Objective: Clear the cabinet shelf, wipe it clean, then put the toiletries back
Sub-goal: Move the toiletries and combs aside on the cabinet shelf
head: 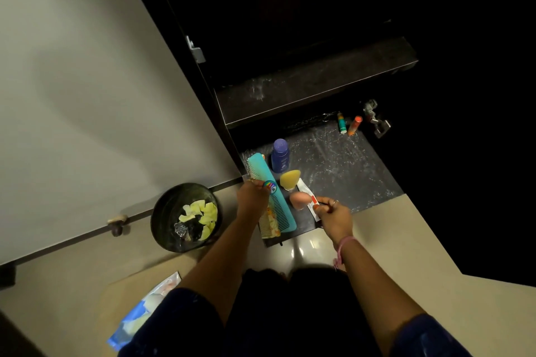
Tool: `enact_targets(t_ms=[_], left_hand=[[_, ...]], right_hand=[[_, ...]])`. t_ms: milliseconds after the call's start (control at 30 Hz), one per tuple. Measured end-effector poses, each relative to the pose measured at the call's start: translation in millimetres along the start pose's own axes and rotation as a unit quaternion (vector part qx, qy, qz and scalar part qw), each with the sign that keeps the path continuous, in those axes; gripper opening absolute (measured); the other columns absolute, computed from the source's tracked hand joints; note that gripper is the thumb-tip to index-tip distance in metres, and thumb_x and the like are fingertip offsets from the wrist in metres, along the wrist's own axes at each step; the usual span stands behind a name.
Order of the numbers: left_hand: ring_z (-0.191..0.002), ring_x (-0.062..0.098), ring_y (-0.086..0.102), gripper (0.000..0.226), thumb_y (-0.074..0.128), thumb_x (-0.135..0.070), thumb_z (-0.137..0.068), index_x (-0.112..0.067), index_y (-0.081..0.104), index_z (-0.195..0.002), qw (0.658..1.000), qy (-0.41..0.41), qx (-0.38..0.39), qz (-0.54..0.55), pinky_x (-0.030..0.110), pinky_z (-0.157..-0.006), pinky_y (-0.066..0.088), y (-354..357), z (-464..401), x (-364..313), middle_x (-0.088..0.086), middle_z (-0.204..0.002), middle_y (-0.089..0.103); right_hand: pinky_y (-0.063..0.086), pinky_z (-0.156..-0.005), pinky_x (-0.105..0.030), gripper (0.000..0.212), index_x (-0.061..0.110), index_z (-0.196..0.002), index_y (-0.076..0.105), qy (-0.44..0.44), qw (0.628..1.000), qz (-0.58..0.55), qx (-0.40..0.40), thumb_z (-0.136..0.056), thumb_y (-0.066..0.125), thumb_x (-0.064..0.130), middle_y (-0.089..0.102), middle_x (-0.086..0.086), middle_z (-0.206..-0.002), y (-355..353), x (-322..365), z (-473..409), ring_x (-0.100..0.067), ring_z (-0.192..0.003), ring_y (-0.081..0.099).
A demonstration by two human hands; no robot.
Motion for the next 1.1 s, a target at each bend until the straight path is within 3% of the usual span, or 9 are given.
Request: enact_targets(t_ms=[200, 300, 400, 533, 667, 800, 867, 967, 1100], left_hand=[[-0.101, 0.022, 0.066, 0.031, 0.052, -0.023, -0.094, -0.004, 0.061, -0.117, 1.000, -0.011, 0.002, -0.023, 0.023, -0.068, 0.048, 2.7, -5.8, 0.3, 0.012, -0.117, 0.065], [-0.100, 0.023, 0.066, 0.028, 0.054, -0.022, -0.093, -0.006, 0.065, -0.113, 1.000, -0.013, -0.008, -0.003, 0.027, -0.072, 0.053, 4.6, -11.1, 3.8, 0.012, -0.116, 0.066], [-0.097, 0.023, 0.066, 0.026, 0.054, -0.021, -0.093, -0.008, 0.067, -0.111, 1.000, -0.021, -0.007, 0.014, 0.025, -0.068, 0.050, 5.2, -13.1, 7.5, 0.012, -0.113, 0.067], [-0.095, 0.025, 0.066, 0.027, 0.056, -0.025, -0.091, -0.008, 0.068, -0.109, 0.999, -0.014, -0.017, 0.038, 0.032, -0.081, 0.055, 7.5, -12.4, 10.8, 0.013, -0.108, 0.070], [-0.093, 0.026, 0.067, 0.030, 0.053, -0.030, -0.092, -0.005, 0.066, -0.104, 1.000, -0.008, -0.023, 0.002, 0.034, -0.081, 0.055, 8.4, -10.0, 9.8, 0.012, -0.103, 0.070], [-0.082, 0.018, 0.065, 0.031, 0.053, -0.031, -0.094, -0.004, 0.064, -0.104, 0.999, -0.026, -0.024, 0.009, 0.018, -0.055, 0.047, 8.3, -8.2, 11.3, 0.009, -0.101, 0.069], [-0.078, 0.016, 0.062, 0.029, 0.050, -0.030, -0.095, -0.005, 0.062, -0.104, 0.999, -0.013, -0.030, 0.001, 0.013, -0.050, 0.041, 7.2, -6.4, 9.4, 0.009, -0.099, 0.068], [-0.080, 0.014, 0.062, 0.026, 0.049, -0.027, -0.095, -0.005, 0.060, -0.106, 0.997, 0.021, -0.069, 0.025, 0.013, -0.055, 0.044, 2.9, -3.6, 3.5, 0.006, -0.097, 0.065], [-0.095, 0.016, 0.059, 0.026, 0.045, -0.030, -0.096, -0.011, 0.051, -0.113, 0.981, 0.114, -0.130, 0.088, 0.028, -0.076, 0.053, -2.6, 14.8, -29.8, 0.004, -0.115, 0.051]], right_hand=[[0.053, -0.078, -0.033, 0.025, 0.012, -0.108, 0.070, -0.044, 0.997, 0.061, -0.008, -0.087, 0.058, 0.006, 0.069, -0.012, -0.092, 0.8, -2.7, 0.5, -0.023, -0.075, 0.062], [0.051, -0.082, -0.028, 0.026, 0.016, -0.111, 0.069, -0.065, 0.992, 0.105, -0.009, -0.088, 0.059, 0.010, 0.063, -0.011, -0.097, 3.5, -3.6, 0.0, -0.024, -0.079, 0.063], [0.053, -0.087, -0.034, 0.027, 0.018, -0.115, 0.067, -0.074, 0.988, 0.135, -0.009, -0.090, 0.058, 0.013, 0.054, -0.008, -0.097, 6.9, -3.1, 0.6, -0.026, -0.081, 0.064], [0.048, -0.092, -0.030, 0.031, 0.020, -0.121, 0.063, -0.083, 0.983, 0.161, -0.012, -0.091, 0.058, 0.016, 0.048, -0.004, -0.097, 8.1, -1.0, 2.3, -0.020, -0.087, 0.057], [0.046, -0.095, -0.030, 0.031, 0.019, -0.121, 0.063, -0.082, 0.984, 0.155, -0.011, -0.090, 0.058, 0.015, 0.047, -0.003, -0.099, 5.7, 3.4, 2.8, -0.020, -0.089, 0.056], [0.045, -0.081, -0.021, 0.026, 0.016, -0.114, 0.067, -0.094, 0.987, 0.127, -0.005, -0.090, 0.058, 0.013, 0.057, -0.009, -0.104, -0.8, 6.2, 0.0, -0.014, -0.080, 0.056], [0.046, -0.083, -0.022, 0.025, 0.016, -0.113, 0.067, -0.086, 0.991, 0.102, -0.020, -0.089, 0.059, 0.015, 0.061, -0.010, -0.107, -10.1, 7.0, -6.0, -0.015, -0.081, 0.058], [0.049, -0.094, -0.033, 0.026, 0.015, -0.113, 0.066, -0.058, 0.995, 0.050, -0.057, -0.088, 0.061, 0.016, 0.066, -0.011, -0.105, -29.6, 14.9, -19.6, -0.017, -0.088, 0.060], [0.042, -0.093, -0.026, 0.033, 0.011, -0.123, 0.058, -0.057, 0.993, 0.008, -0.101, -0.090, 0.059, 0.013, 0.065, -0.012, -0.102, -58.6, 41.6, -37.8, -0.016, -0.091, 0.056]])
Point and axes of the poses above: each hand's wrist, its own z-axis away from the middle knuckle, its own y-axis out of the palm, x = y × z, the point moved 3 cm from there along -z, towards the middle knuckle
